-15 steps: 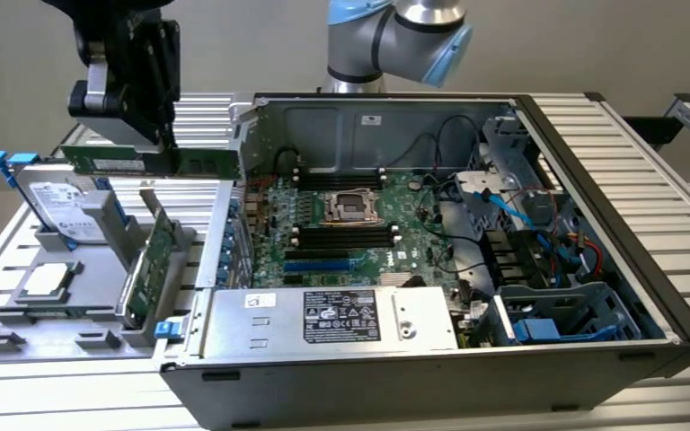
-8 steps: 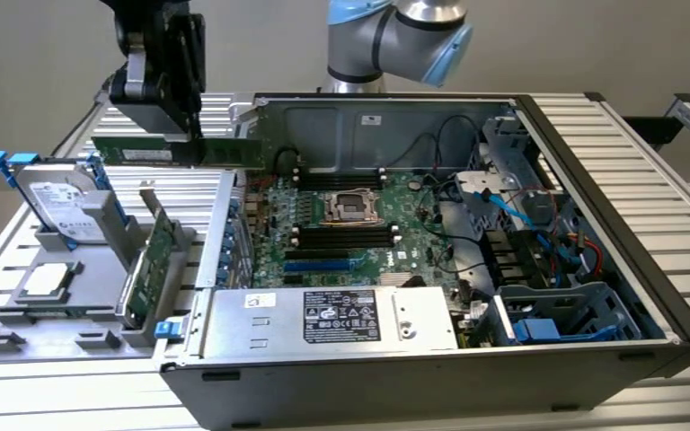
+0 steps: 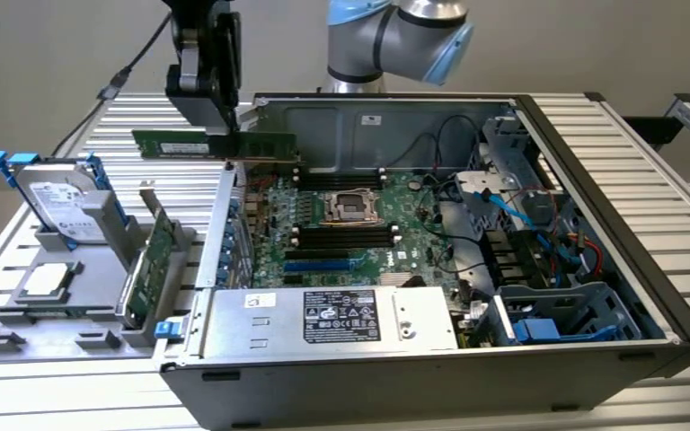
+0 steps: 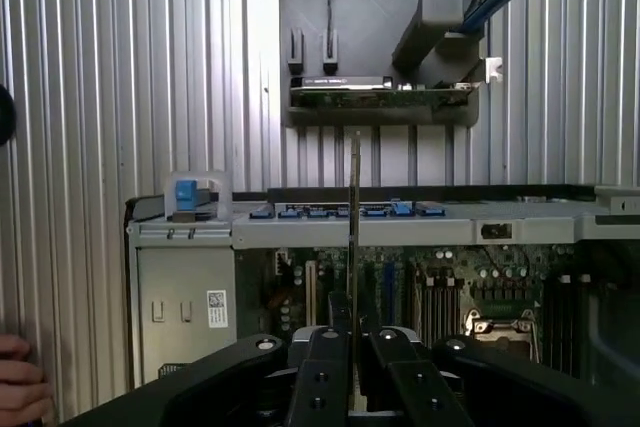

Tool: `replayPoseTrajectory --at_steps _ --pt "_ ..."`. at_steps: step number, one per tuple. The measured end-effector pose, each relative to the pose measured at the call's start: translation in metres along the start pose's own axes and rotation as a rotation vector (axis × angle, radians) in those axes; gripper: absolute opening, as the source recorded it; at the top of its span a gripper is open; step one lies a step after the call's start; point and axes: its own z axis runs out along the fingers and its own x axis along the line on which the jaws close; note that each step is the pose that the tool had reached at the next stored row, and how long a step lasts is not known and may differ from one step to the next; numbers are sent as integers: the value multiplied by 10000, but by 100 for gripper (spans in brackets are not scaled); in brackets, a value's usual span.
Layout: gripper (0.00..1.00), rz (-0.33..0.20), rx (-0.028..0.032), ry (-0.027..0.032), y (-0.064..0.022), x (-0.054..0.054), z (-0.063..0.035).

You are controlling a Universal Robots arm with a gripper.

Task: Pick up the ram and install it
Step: 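Pick up the ram and move it above insertion slot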

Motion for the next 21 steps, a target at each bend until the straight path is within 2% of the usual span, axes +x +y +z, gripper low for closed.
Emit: replayPoseTrajectory --at_steps 12,21 --pt "14 -1 -1 0 -481 -192 74" --pt "14 0 -1 1 -740 -379 185"
